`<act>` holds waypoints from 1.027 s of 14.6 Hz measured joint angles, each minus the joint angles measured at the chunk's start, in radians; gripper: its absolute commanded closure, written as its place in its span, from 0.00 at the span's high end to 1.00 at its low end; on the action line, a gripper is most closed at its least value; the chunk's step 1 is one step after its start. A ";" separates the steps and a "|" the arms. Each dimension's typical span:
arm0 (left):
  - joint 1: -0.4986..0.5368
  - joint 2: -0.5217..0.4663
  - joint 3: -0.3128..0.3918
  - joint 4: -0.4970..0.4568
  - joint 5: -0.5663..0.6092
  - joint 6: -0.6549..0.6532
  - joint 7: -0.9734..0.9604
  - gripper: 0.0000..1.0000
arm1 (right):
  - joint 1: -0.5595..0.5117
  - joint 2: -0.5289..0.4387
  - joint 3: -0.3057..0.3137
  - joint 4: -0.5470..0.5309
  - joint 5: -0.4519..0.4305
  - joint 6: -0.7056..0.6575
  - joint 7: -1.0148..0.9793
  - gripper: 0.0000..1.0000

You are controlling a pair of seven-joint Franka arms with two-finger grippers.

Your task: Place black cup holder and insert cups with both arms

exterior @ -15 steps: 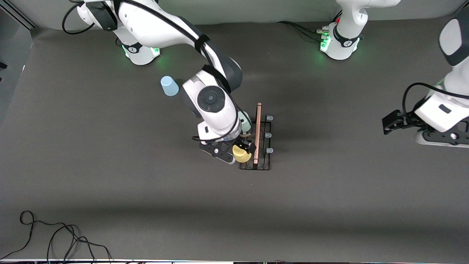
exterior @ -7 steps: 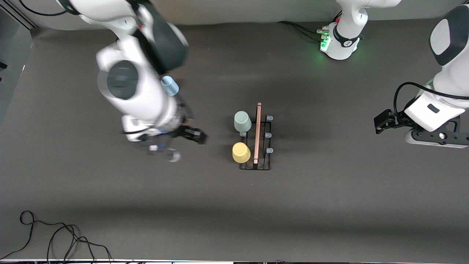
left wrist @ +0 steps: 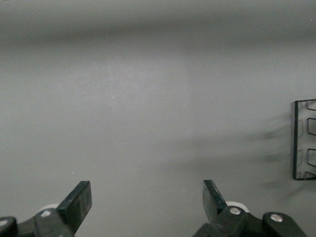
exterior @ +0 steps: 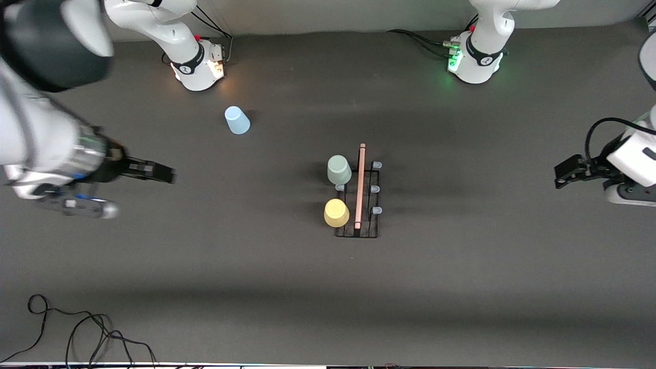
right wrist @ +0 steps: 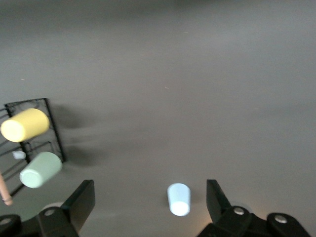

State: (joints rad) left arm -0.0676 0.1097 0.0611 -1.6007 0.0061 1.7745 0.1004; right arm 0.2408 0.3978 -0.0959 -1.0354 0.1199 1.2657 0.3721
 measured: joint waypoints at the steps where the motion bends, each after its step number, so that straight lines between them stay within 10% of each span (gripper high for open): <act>1: 0.007 0.000 0.000 0.000 0.000 -0.001 0.006 1.00 | -0.029 -0.011 0.000 -0.007 -0.020 -0.015 -0.044 1.00; 15: 0.001 -0.001 -0.016 0.000 0.001 -0.038 0.015 1.00 | -0.101 -0.219 -0.041 -0.363 -0.114 0.187 -0.305 1.00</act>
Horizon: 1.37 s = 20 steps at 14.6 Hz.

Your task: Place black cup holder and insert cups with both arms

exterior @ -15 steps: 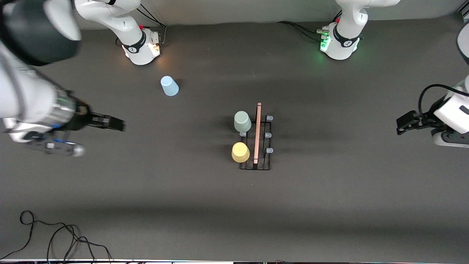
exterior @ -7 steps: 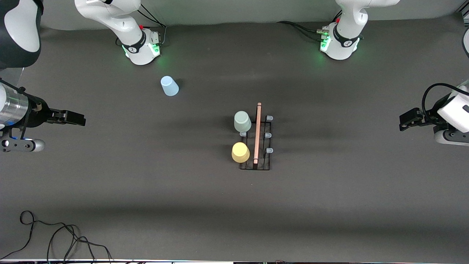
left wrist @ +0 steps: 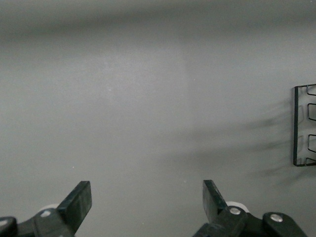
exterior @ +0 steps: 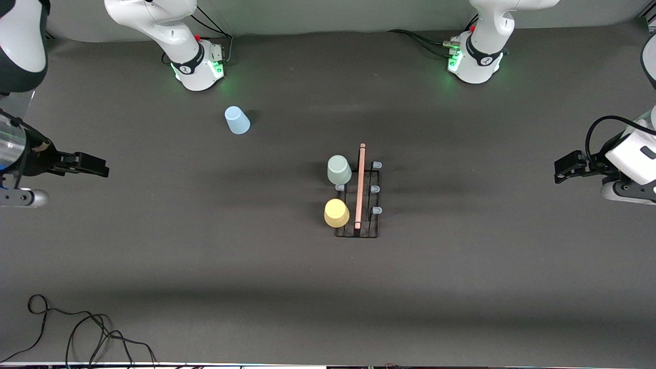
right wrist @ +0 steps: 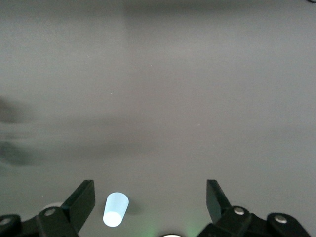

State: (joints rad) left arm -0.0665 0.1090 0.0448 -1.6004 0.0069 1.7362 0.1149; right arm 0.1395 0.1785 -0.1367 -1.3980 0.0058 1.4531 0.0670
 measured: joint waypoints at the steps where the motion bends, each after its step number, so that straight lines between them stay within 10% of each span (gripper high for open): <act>1: -0.003 0.000 -0.001 0.000 0.000 0.001 -0.009 1.00 | -0.004 -0.037 0.000 -0.053 0.000 0.028 -0.010 1.00; 6: -0.003 0.000 0.005 -0.001 0.000 0.006 -0.018 1.00 | -0.006 -0.151 0.002 -0.219 -0.001 0.123 -0.018 1.00; 20: 0.008 0.002 0.012 -0.002 0.000 0.044 -0.018 1.00 | -0.018 -0.195 0.013 -0.240 -0.001 0.138 -0.022 1.00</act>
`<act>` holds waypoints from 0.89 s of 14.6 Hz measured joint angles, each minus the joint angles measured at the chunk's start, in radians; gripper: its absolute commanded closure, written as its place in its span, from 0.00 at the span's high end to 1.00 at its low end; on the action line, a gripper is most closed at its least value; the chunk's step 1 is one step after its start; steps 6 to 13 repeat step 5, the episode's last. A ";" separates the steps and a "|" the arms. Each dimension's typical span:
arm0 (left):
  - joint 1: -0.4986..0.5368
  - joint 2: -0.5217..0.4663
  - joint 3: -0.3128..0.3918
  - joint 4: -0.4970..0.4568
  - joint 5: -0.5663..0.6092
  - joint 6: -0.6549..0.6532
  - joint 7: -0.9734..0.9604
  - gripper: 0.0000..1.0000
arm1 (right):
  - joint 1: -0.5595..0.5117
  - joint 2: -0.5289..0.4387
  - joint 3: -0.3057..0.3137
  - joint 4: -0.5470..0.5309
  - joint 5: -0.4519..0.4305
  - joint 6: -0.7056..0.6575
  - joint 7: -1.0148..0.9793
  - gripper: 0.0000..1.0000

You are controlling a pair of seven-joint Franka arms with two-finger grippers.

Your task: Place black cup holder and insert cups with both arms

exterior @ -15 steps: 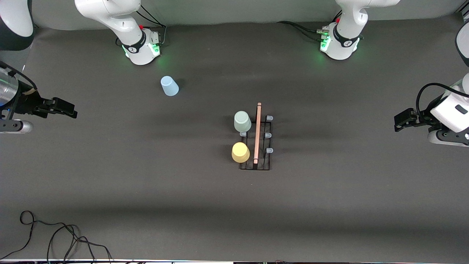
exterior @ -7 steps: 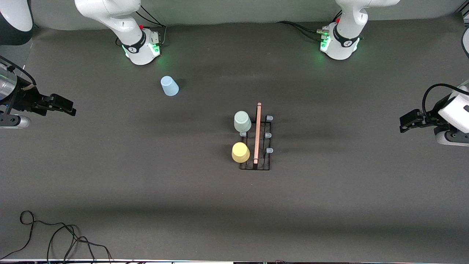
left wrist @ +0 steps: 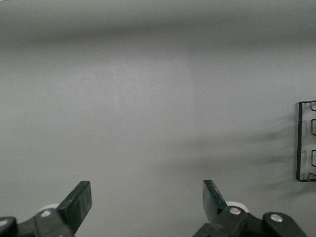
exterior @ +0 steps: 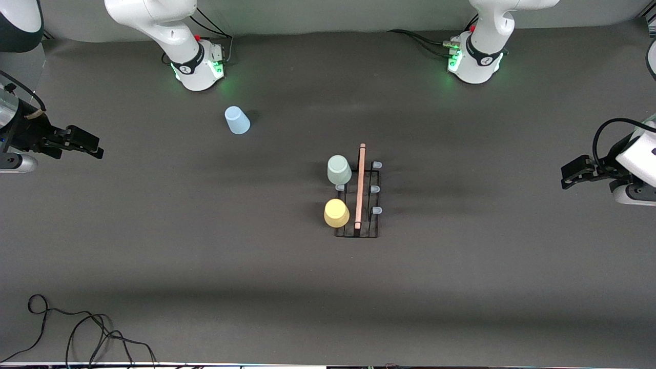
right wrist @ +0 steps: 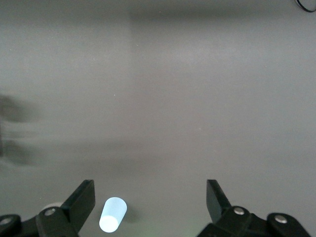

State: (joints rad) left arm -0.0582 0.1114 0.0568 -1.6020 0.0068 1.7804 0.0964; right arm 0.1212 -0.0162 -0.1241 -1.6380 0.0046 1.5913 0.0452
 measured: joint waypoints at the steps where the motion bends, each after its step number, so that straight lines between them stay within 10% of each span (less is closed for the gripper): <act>1: 0.000 0.001 -0.002 0.000 0.000 0.000 0.000 1.00 | 0.000 0.000 0.000 0.000 0.000 0.000 0.000 1.00; 13: -0.002 0.002 -0.008 0.000 0.000 0.000 0.000 1.00 | 0.000 0.000 0.000 -0.001 0.000 0.000 0.000 1.00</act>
